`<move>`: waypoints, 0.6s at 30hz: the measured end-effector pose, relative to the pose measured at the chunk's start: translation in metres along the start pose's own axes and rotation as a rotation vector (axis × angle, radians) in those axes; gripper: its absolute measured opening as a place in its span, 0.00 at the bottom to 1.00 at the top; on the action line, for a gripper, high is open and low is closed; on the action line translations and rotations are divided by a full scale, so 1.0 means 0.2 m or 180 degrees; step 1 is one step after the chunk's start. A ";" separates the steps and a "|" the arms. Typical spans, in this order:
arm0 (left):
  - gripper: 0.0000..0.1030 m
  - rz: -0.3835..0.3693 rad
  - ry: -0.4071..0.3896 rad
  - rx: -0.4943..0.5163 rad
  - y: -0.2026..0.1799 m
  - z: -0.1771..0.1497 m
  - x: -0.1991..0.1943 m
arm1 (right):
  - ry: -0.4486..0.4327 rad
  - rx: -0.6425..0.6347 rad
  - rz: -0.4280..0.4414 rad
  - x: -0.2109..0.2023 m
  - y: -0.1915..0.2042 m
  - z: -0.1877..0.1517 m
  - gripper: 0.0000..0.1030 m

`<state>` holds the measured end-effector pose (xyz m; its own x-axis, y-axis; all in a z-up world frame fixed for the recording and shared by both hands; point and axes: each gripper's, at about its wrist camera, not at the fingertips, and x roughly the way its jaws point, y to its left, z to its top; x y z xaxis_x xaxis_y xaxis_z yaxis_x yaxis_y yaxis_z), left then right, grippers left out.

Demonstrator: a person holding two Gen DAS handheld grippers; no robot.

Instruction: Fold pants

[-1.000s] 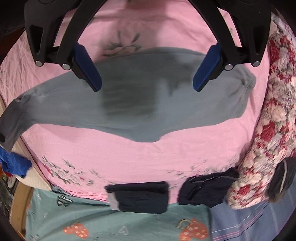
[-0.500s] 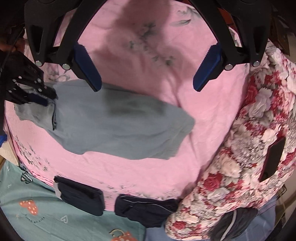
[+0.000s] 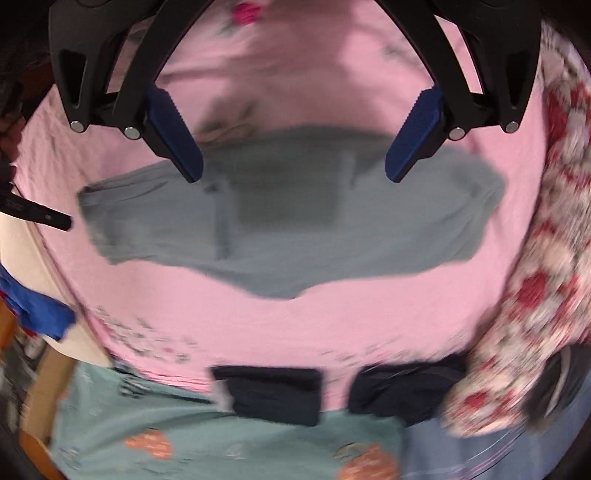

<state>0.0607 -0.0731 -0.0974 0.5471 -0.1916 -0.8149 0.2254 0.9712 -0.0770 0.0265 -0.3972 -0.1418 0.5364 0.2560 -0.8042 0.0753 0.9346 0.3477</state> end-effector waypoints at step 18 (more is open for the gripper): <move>0.30 -0.0674 0.0089 0.1448 -1.22 -0.03 0.35 | 0.0564 -0.0794 0.0599 0.27 -0.14 0.28 0.23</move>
<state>0.0382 -0.3232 -0.1395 0.4308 -0.3679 -0.8241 0.6612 0.7501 0.0108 0.1014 -0.4235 -0.1684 0.3657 0.4479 -0.8159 -0.2302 0.8929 0.3870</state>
